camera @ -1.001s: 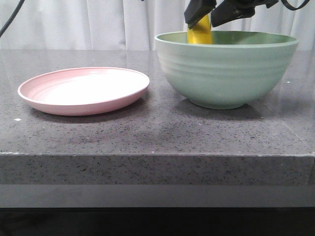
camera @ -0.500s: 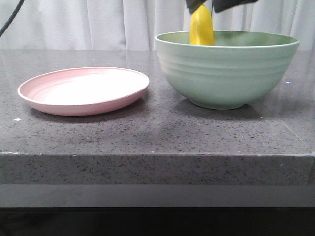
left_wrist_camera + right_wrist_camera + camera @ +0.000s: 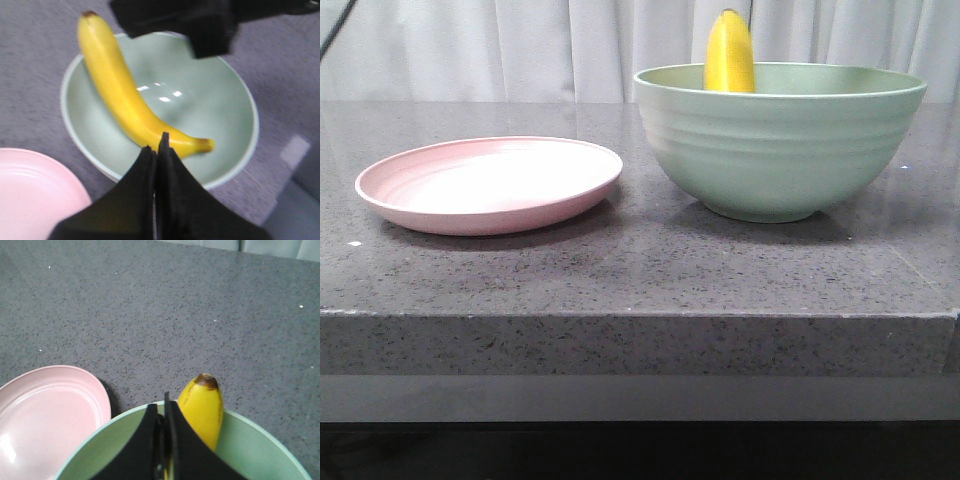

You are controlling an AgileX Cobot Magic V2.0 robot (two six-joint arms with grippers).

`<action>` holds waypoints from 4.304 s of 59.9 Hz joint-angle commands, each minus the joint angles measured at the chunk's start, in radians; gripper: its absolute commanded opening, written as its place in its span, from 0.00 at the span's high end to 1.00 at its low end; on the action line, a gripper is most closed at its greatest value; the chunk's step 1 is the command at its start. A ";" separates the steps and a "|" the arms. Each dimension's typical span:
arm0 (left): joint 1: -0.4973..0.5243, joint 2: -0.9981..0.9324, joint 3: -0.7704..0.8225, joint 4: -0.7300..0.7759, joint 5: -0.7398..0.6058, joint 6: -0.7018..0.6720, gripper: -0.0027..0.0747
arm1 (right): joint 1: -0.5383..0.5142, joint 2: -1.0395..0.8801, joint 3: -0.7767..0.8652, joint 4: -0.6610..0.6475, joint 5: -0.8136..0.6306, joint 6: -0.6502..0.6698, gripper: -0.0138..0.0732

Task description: Transfer banana from pink plate to green bowl

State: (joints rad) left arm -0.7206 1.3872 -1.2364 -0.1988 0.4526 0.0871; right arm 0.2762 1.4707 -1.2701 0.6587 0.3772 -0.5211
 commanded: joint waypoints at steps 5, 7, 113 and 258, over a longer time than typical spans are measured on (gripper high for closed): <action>0.219 -0.081 -0.035 0.006 -0.121 -0.007 0.99 | -0.106 -0.121 0.001 0.004 -0.026 -0.012 0.98; 0.264 -0.094 -0.033 0.006 -0.121 -0.007 0.99 | -0.136 -0.144 0.018 0.003 -0.026 -0.013 0.98; 0.577 -1.192 0.872 0.003 -0.246 0.004 0.99 | -0.133 -1.207 0.874 0.012 -0.204 -0.095 0.98; 0.733 -1.413 1.247 0.073 -0.361 -0.060 0.99 | -0.136 -1.210 0.933 -0.406 -0.312 0.321 0.98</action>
State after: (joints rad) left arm 0.0118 -0.0052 0.0073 -0.1235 0.1800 0.0380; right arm 0.1421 0.2551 -0.3411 0.4488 0.1827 -0.3866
